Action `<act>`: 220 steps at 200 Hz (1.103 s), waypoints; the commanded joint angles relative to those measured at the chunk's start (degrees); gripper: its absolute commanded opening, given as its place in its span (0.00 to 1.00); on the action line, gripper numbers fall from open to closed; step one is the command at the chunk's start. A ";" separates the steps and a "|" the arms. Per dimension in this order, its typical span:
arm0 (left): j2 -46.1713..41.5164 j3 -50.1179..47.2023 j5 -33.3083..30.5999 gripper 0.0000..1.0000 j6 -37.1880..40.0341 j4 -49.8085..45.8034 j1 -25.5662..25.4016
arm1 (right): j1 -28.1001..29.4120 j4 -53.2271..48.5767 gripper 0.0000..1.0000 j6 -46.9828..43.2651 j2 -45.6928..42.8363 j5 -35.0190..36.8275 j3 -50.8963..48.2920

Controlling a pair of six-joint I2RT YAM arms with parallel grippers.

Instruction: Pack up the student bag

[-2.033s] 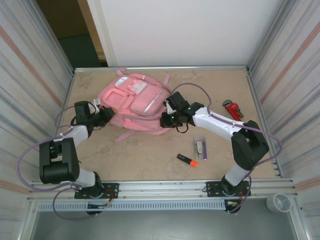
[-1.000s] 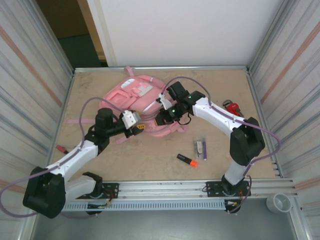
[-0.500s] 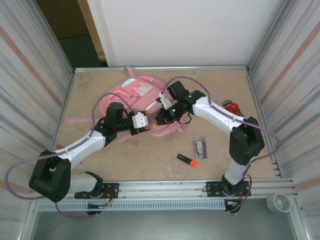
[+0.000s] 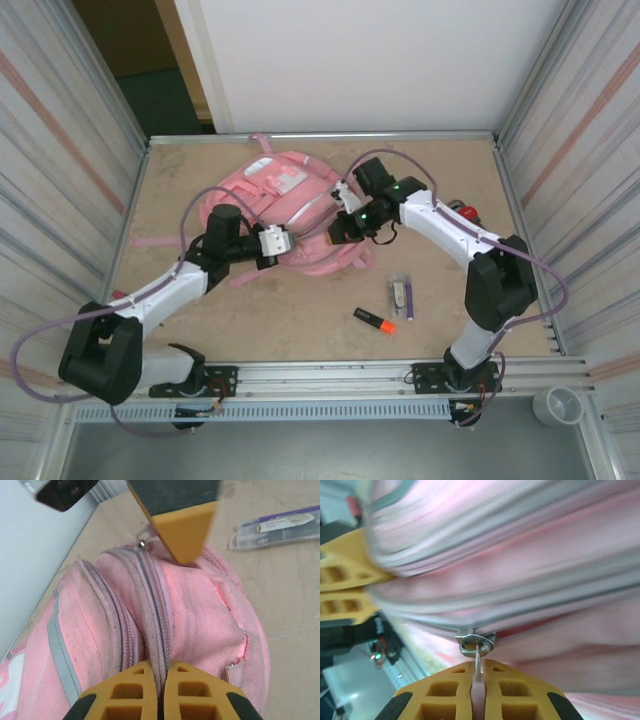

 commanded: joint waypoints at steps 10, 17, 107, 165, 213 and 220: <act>-4.93 -3.35 3.04 0.00 -2.50 1.82 4.77 | -6.32 -7.83 0.00 2.00 -0.48 15.95 3.31; -5.77 -3.91 3.75 0.00 -2.57 2.58 5.31 | -7.30 -8.10 0.00 2.85 0.49 18.31 4.67; -11.73 -3.67 -2.33 0.83 -11.16 3.11 -2.25 | 1.78 7.66 0.00 5.55 -4.23 -2.35 1.96; -5.96 4.11 -18.82 0.68 -6.51 -7.04 -13.14 | 5.11 8.44 0.00 4.59 -6.62 -6.76 0.76; -4.72 5.19 -19.00 0.55 -5.32 -8.22 -11.11 | 5.18 7.18 0.00 0.78 -7.35 -8.77 -0.71; -4.12 5.78 -18.98 0.53 -5.04 -9.34 -10.97 | 5.19 7.59 0.00 0.80 -7.42 -9.03 -0.82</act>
